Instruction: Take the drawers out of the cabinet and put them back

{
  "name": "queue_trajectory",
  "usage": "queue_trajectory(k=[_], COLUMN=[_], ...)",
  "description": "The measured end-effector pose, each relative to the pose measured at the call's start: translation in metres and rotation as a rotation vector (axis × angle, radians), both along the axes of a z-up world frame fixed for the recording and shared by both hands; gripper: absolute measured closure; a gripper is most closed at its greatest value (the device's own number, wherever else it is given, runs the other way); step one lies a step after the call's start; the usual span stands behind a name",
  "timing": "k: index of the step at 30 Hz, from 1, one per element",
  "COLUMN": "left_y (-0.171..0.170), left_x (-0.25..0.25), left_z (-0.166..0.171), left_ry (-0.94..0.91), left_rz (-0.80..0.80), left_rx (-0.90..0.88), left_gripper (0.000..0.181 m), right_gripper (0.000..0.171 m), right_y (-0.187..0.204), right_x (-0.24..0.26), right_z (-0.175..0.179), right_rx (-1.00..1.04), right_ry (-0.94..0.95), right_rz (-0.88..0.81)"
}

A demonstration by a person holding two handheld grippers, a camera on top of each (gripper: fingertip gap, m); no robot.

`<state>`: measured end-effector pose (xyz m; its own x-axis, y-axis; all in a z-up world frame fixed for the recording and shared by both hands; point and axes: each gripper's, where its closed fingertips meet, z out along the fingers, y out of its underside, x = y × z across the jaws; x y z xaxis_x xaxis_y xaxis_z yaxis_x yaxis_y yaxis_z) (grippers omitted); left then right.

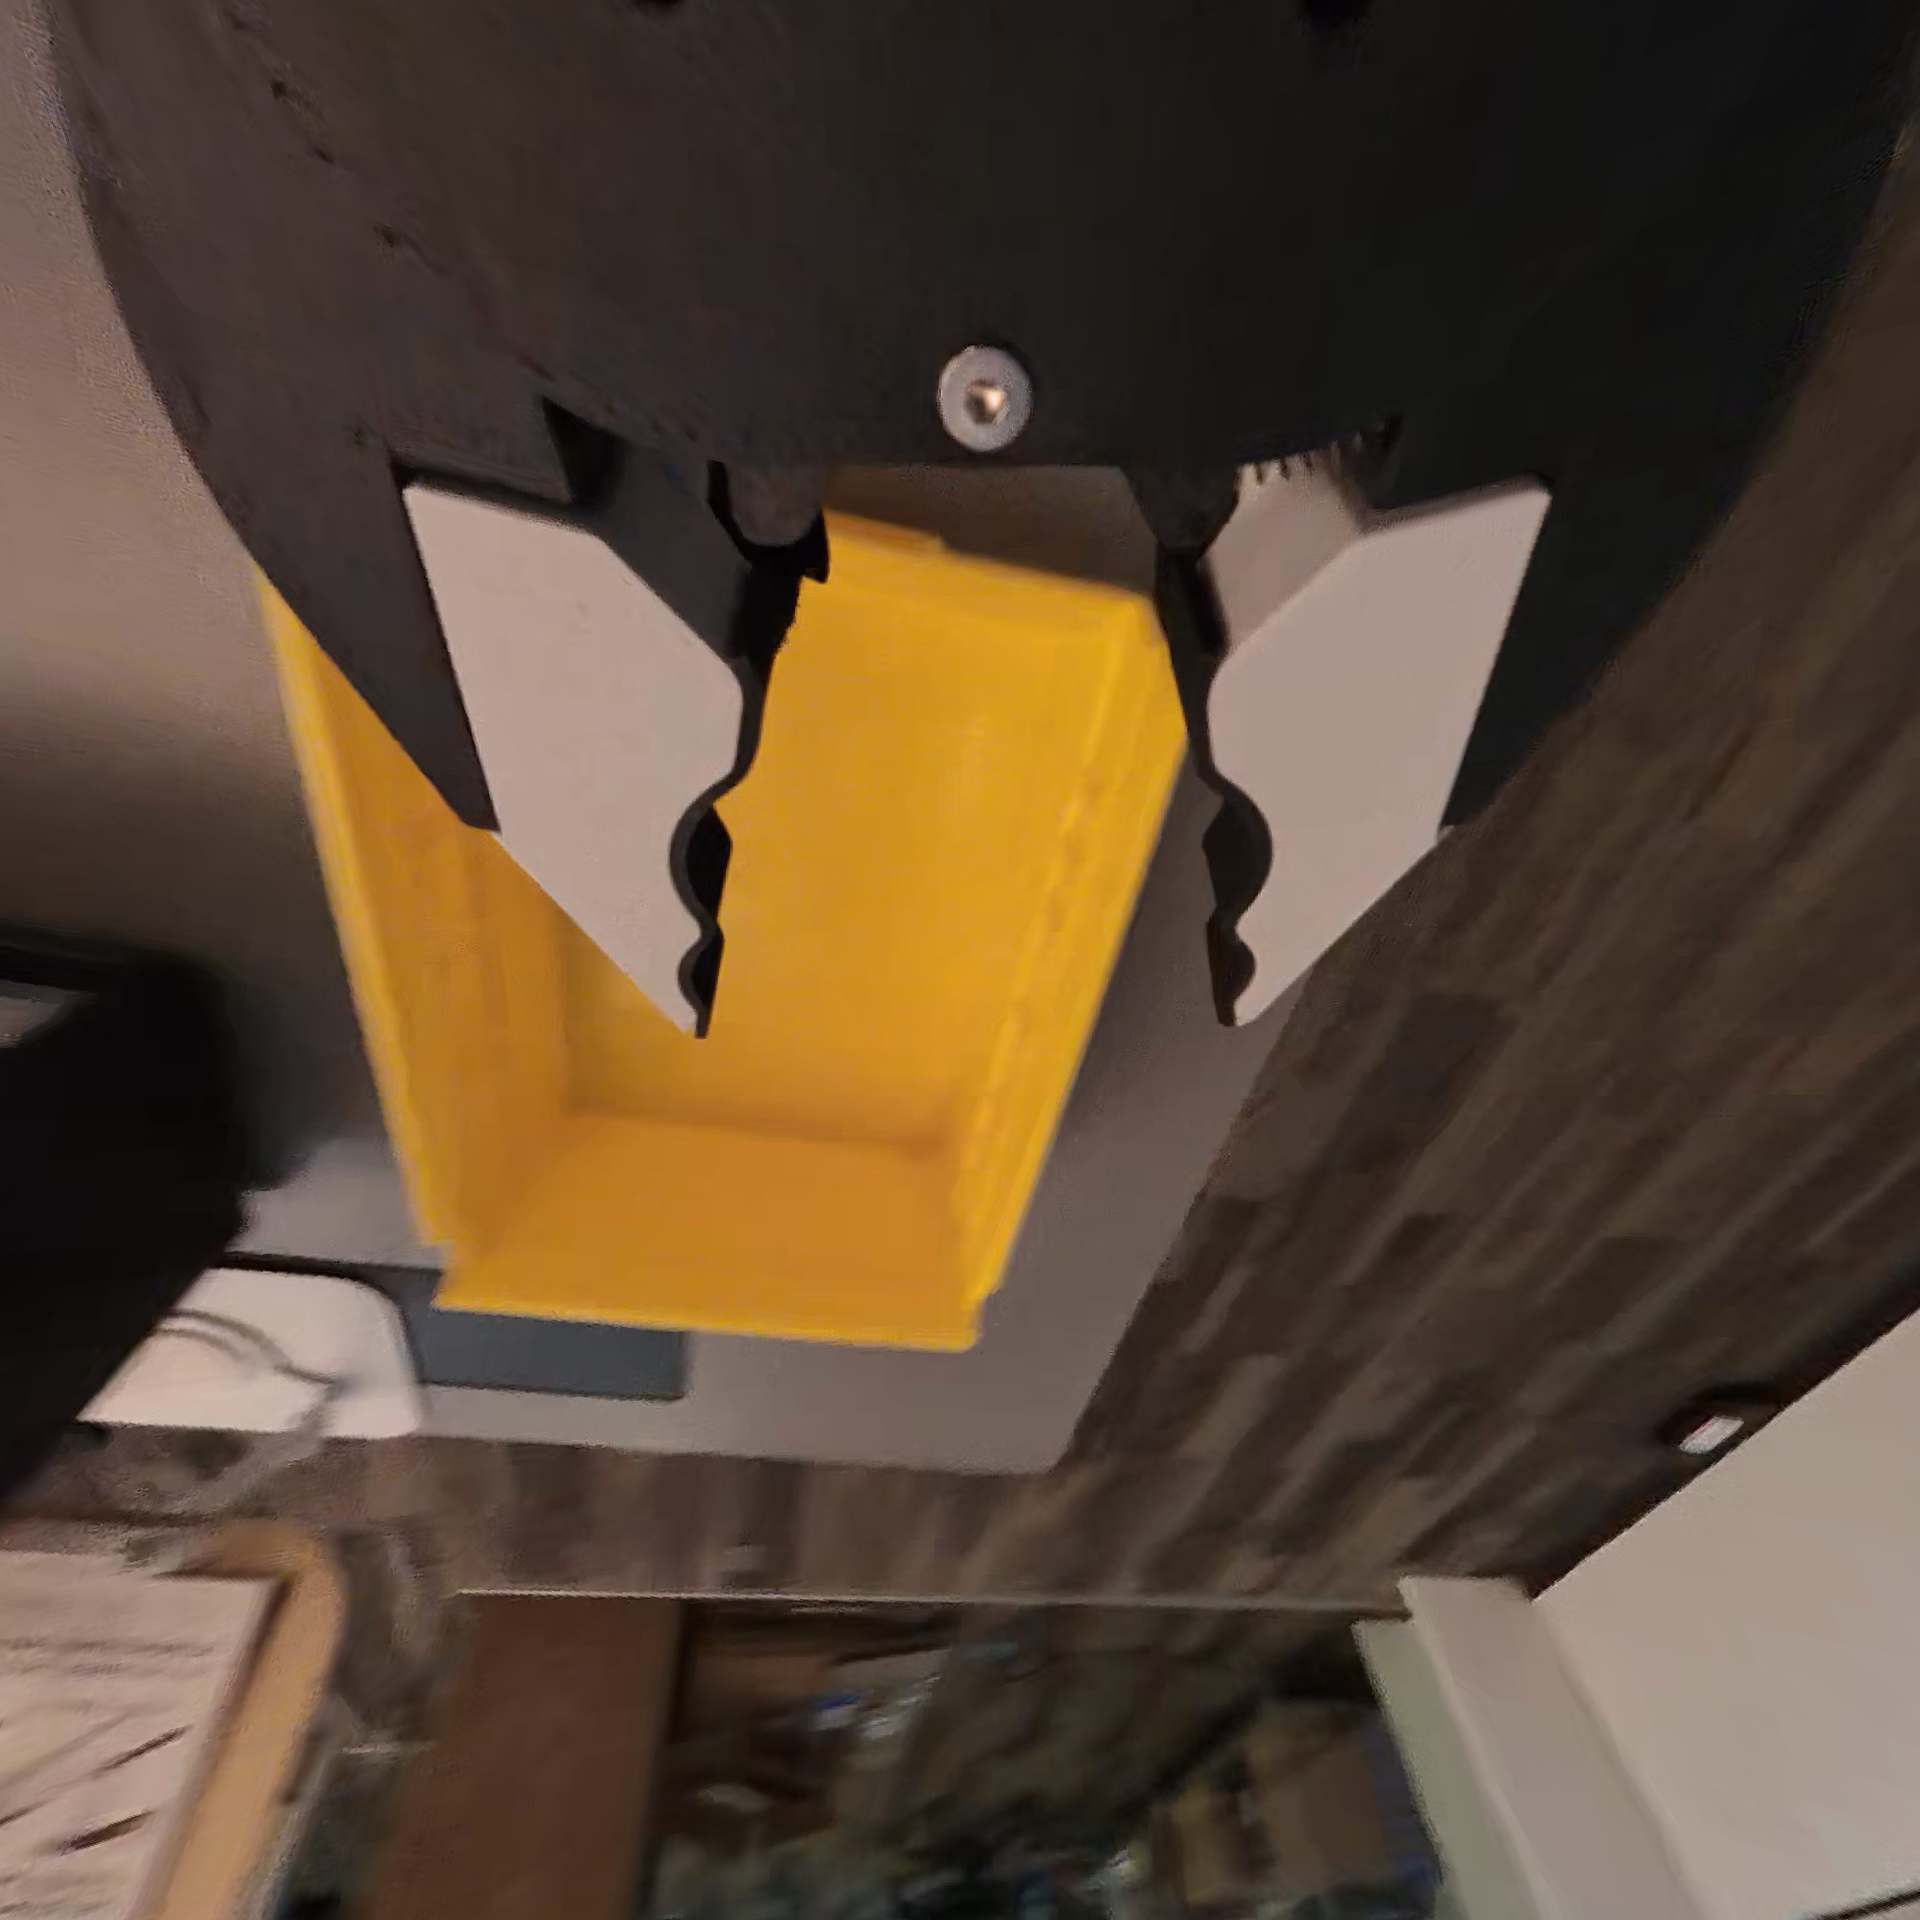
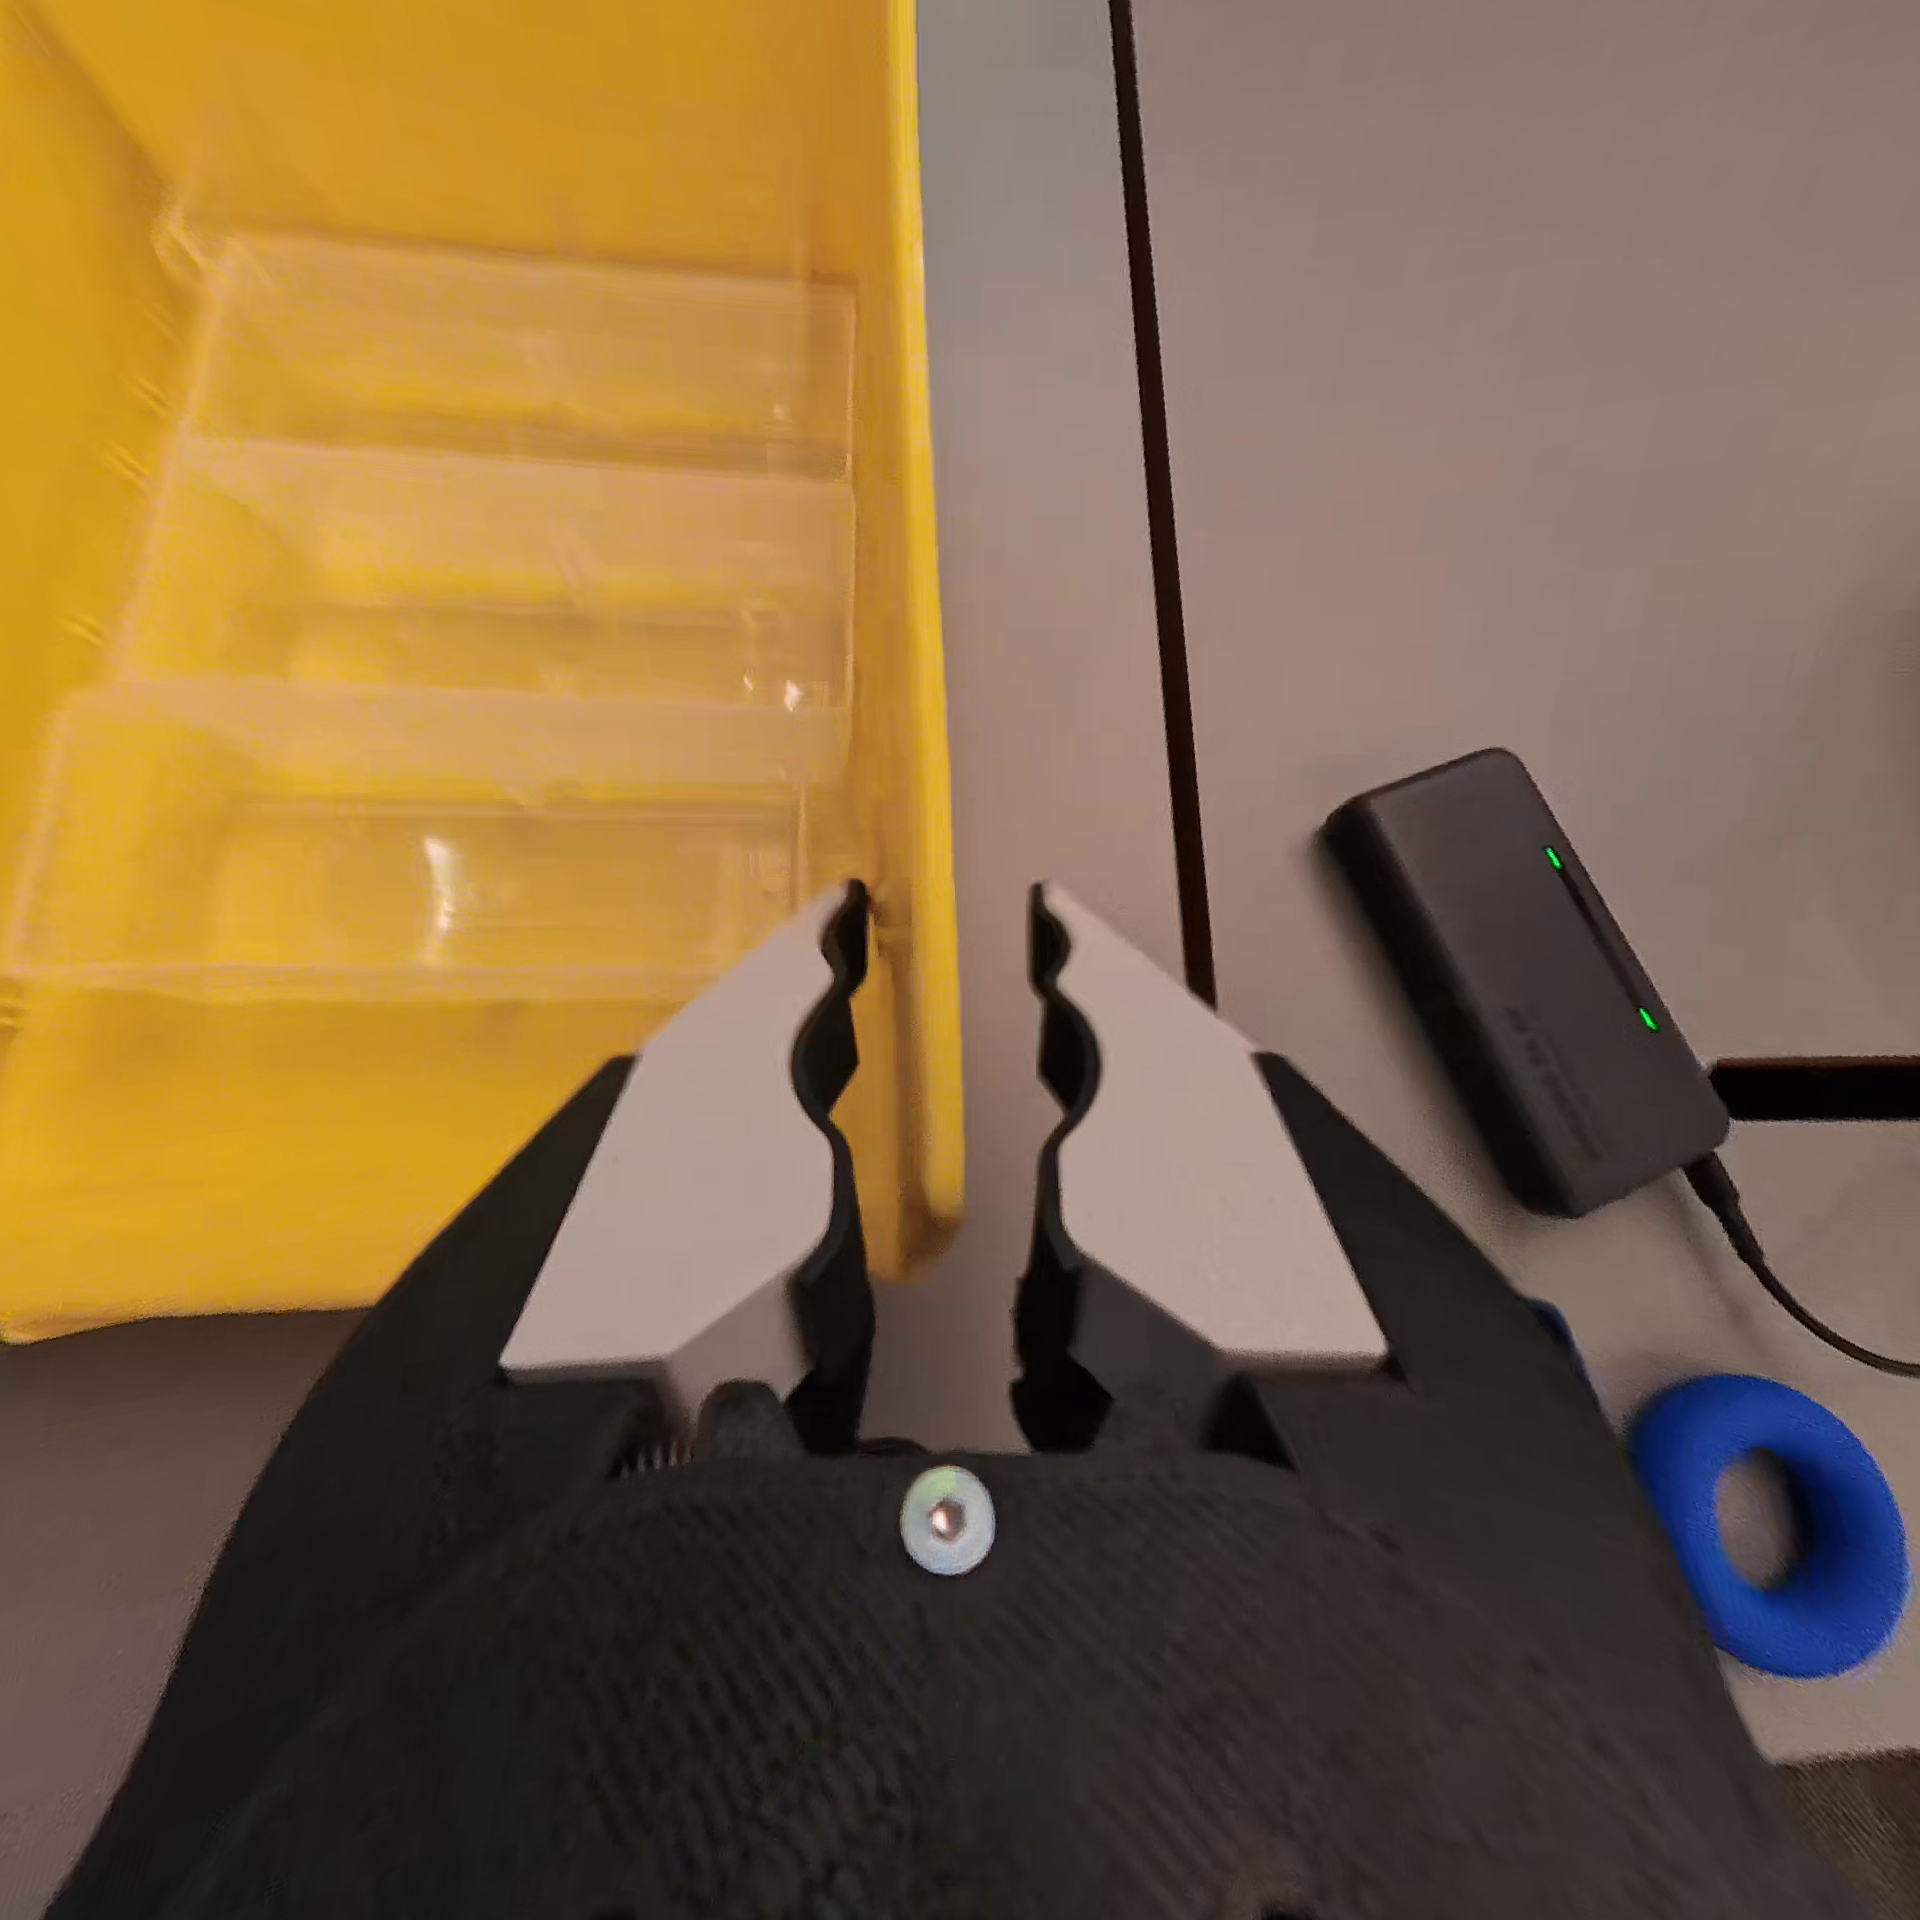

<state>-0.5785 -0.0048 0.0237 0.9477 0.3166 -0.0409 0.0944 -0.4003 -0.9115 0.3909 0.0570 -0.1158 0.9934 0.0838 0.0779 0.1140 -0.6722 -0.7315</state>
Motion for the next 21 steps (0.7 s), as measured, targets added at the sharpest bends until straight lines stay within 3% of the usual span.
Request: queue_trajectory(k=[5, 11, 12, 18, 21], left_y=[-0.012, 0.004, 0.006, 0.005, -0.009], left_x=[-0.037, -0.042, -0.041, -0.031, -0.016], left_z=[-0.052, -0.087, -0.092, -0.110, -0.110], left_ry=[-0.163, -0.234, -0.232, -0.273, -0.235], left_rz=[-0.017, -0.073, -0.092, -0.204, -0.260], left_rx=[0.047, -0.009, -0.029, -0.080, -0.104], left_gripper=[0.088, 0.092, 0.098, 0.178, 0.175], right_gripper=[0.167, 0.167, 0.167, 0.166, 0.166], right_y=[-0.002, -0.021, -0.026, -0.053, -0.069], right_x=[-0.014, -0.027, -0.030, -0.055, -0.069], right_z=[0.002, 0.002, 0.002, 0.003, 0.003], right_rx=[0.045, 0.064, 0.063, 0.069, 0.074], right_ry=[0.113, 0.168, 0.164, 0.133, 0.126], right_rz=[0.000, -0.023, -0.025, -0.063, -0.098])
